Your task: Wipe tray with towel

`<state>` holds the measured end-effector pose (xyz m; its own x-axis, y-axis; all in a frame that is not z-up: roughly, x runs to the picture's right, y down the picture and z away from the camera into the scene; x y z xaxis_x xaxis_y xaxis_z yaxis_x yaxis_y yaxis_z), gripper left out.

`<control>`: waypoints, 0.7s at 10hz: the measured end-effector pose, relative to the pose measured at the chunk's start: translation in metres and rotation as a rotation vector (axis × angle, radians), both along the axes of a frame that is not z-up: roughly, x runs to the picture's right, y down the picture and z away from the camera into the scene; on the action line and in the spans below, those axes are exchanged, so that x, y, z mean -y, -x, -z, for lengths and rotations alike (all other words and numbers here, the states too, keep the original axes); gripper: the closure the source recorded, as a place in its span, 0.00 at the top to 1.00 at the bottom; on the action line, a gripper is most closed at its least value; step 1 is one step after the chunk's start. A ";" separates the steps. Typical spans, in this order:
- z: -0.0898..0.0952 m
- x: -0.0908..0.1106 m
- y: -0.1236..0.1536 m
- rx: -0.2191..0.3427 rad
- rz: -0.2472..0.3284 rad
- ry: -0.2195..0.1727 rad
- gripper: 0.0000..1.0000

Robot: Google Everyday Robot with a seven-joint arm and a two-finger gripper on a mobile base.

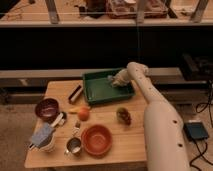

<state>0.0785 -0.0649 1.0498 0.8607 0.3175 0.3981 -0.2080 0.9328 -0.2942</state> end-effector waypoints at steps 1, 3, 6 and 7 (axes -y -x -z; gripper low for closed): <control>-0.003 -0.002 0.014 0.024 0.000 0.001 0.00; -0.004 -0.005 0.045 0.067 0.024 0.004 0.00; 0.005 -0.018 0.091 0.133 0.109 0.011 0.00; 0.009 -0.026 0.105 0.156 0.144 0.020 0.00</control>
